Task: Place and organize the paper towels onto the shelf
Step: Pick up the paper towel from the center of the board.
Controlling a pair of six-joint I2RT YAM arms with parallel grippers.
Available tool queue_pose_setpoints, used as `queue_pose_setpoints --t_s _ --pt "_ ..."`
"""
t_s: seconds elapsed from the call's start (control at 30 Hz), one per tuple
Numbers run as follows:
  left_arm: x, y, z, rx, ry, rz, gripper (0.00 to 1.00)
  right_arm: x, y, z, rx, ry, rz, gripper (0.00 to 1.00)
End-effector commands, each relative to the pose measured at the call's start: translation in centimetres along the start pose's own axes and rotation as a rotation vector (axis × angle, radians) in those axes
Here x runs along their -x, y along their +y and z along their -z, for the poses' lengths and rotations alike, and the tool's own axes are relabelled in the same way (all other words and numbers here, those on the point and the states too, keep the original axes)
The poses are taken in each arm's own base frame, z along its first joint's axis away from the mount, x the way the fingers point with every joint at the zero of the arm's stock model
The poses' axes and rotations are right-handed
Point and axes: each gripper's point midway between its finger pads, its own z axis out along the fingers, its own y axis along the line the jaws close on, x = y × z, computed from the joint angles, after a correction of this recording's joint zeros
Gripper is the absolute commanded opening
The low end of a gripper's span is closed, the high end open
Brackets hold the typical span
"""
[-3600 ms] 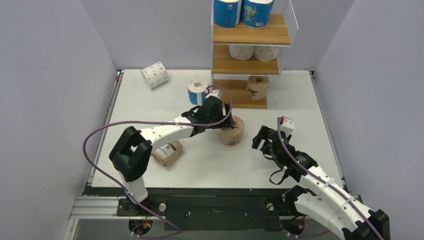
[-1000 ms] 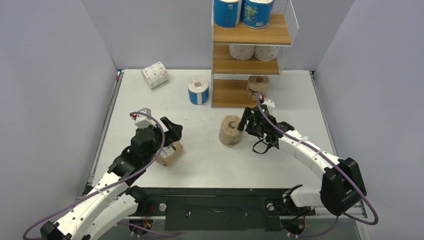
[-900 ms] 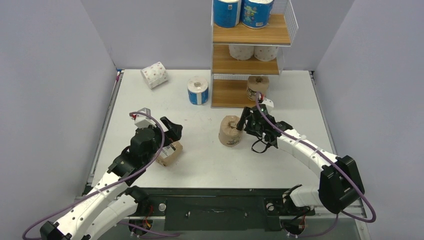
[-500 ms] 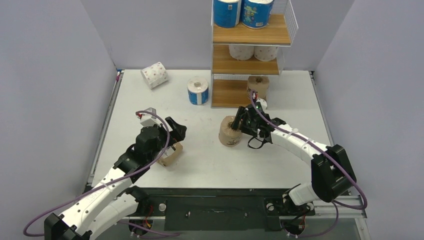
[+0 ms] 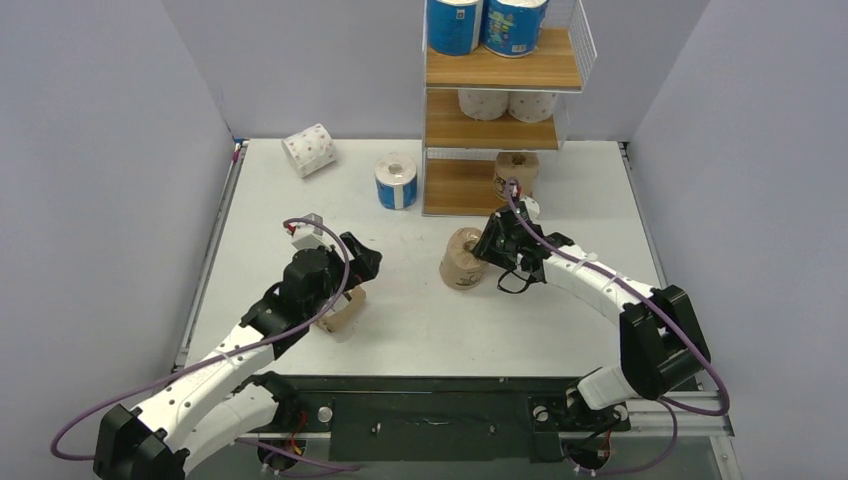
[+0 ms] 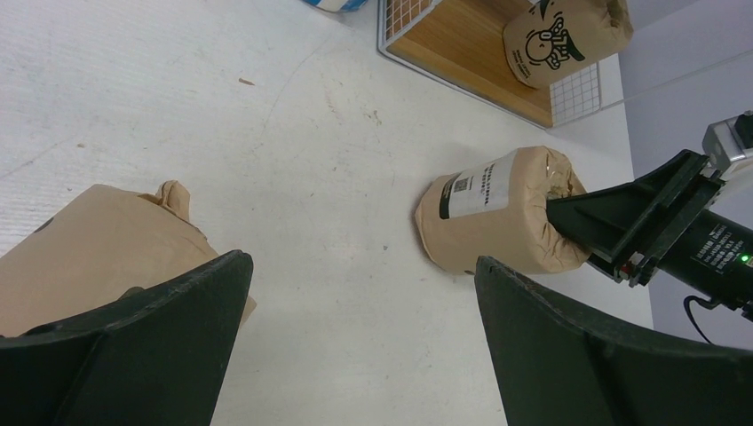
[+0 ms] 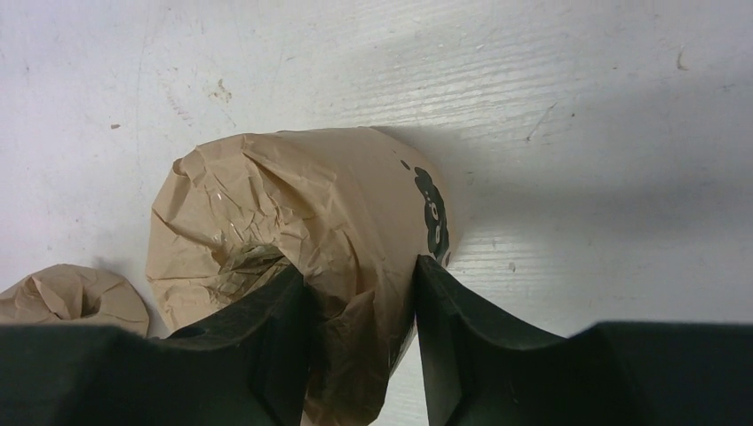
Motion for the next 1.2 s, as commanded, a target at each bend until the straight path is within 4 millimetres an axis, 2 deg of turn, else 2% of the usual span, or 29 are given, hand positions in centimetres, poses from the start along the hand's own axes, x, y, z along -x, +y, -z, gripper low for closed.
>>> queue_pose_setpoints --t_s 0.0,0.2,0.33,0.47,0.6,0.77,0.97,1.17 --pt "2.1 -2.5 -0.5 -0.070 -0.052 0.015 0.97 4.1 1.8 2.3 0.058 -0.112 -0.042 0.34" --pt "3.9 -4.4 -1.1 -0.097 -0.092 0.047 0.97 7.3 1.4 4.5 0.018 -0.202 -0.067 0.33" --pt "4.9 -5.8 -1.9 -0.120 -0.114 0.078 0.97 9.4 1.2 5.3 -0.009 -0.269 -0.108 0.32" --pt "5.0 -7.3 -3.1 -0.135 -0.084 0.111 0.96 11.2 1.3 5.2 -0.021 -0.326 -0.173 0.32" --pt "4.1 -8.1 -3.8 -0.149 -0.025 0.128 0.96 13.1 1.4 4.8 -0.030 -0.391 -0.228 0.32" --pt "2.8 -7.0 -3.2 -0.133 0.003 0.141 0.96 15.8 1.8 4.1 -0.028 -0.464 -0.273 0.32" --pt "1.3 -4.6 -2.2 -0.103 0.011 0.147 0.96 17.5 2.2 1.3 -0.050 -0.469 -0.297 0.31" --pt "0.7 -3.8 -1.3 -0.100 0.021 0.154 0.96 18.6 2.2 -0.2 -0.051 -0.510 -0.338 0.31"
